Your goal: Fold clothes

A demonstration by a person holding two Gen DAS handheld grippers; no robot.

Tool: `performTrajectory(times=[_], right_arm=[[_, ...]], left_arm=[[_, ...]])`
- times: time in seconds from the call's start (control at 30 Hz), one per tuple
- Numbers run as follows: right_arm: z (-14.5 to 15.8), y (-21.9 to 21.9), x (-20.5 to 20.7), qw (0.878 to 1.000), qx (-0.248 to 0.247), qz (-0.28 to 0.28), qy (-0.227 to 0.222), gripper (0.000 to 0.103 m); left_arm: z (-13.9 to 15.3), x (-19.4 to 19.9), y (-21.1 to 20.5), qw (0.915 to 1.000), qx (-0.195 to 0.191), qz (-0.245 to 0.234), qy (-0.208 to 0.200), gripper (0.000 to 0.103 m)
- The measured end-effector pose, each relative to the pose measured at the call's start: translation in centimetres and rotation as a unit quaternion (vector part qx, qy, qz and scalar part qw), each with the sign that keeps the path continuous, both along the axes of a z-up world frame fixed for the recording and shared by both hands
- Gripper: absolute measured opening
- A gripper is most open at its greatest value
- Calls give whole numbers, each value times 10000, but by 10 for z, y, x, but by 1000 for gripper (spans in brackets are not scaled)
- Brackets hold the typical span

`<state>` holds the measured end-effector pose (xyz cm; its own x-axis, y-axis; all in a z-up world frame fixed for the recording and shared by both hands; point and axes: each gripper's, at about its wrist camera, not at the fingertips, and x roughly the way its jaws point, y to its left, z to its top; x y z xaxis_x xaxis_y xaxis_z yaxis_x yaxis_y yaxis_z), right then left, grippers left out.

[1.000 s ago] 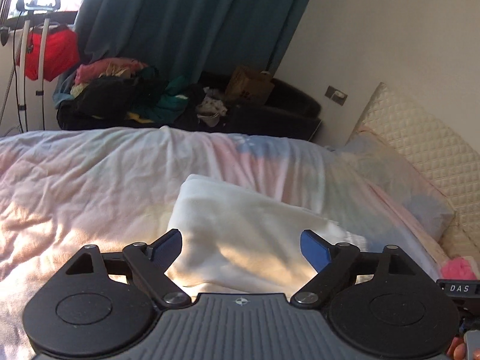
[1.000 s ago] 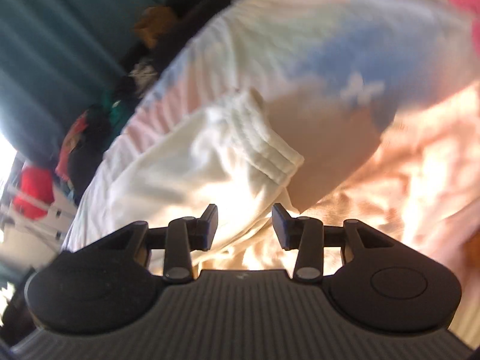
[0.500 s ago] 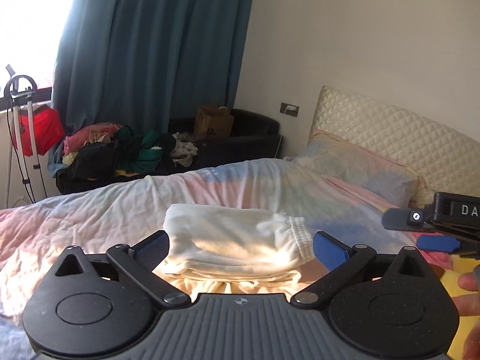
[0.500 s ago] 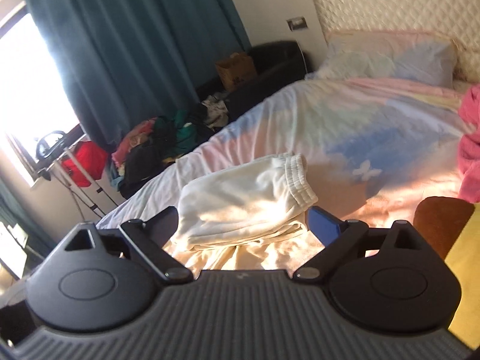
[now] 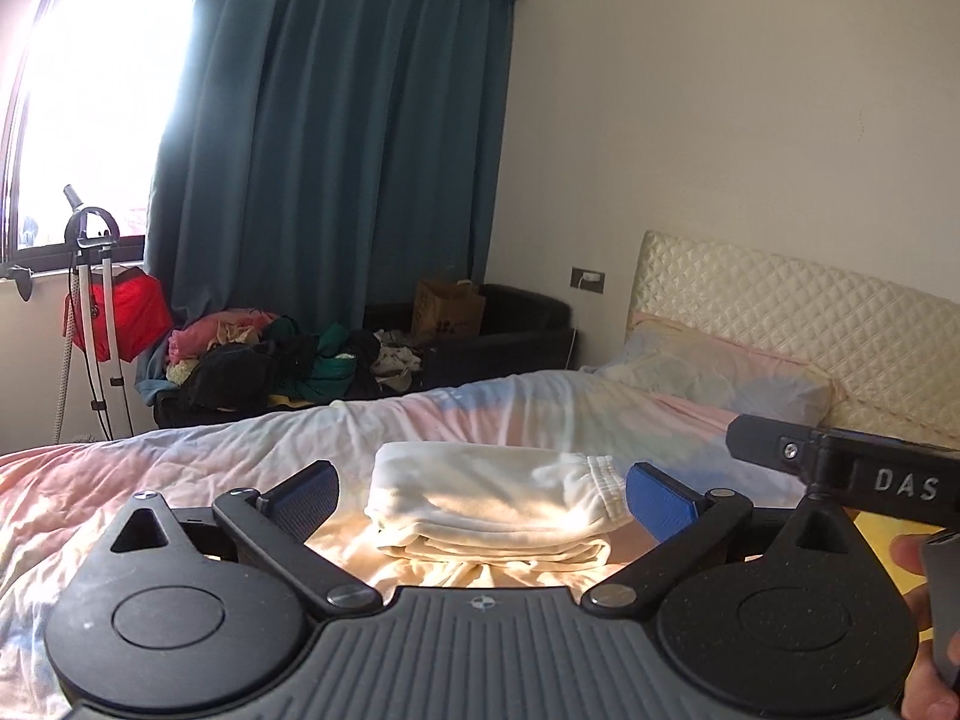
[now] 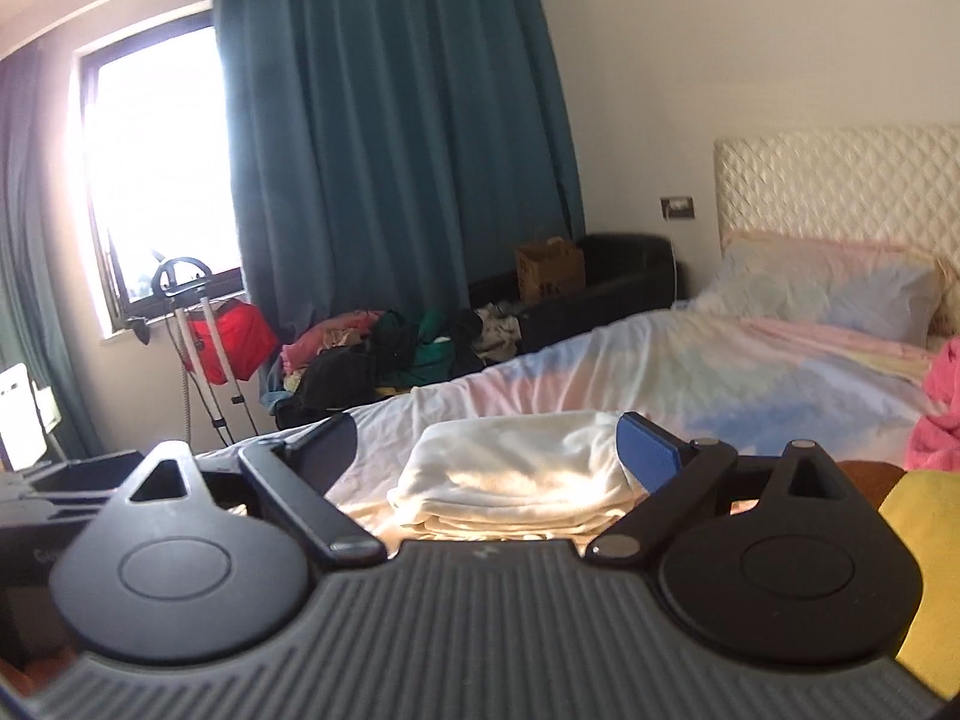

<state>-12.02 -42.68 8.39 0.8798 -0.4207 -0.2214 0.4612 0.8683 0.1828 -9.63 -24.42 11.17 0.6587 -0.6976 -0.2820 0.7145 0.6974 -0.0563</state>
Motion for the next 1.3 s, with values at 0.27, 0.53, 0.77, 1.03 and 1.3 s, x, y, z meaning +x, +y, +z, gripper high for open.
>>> performTrajectory(times=[0.27, 0.53, 0.77, 1.03, 1.3], right_arm=[[-28, 21, 6, 9999, -116, 61, 83, 95], [-60, 38, 15, 9990, -437, -35, 111, 95], [-95, 41, 27, 9990, -231, -95, 363, 95], [-103, 44, 32, 9982, -246, -409, 351, 95], [-105, 52, 40, 9964, -514, -410, 535, 95]], left_arm=[[-10, -12, 27, 9995, -89, 238, -188, 103], [-38, -9, 41, 9987, -47, 460, -217, 103], [-58, 8, 43, 9983, 41, 575, -122, 102], [-69, 18, 42, 9979, 99, 638, -61, 102], [-70, 16, 37, 9977, 180, 632, -159, 100]])
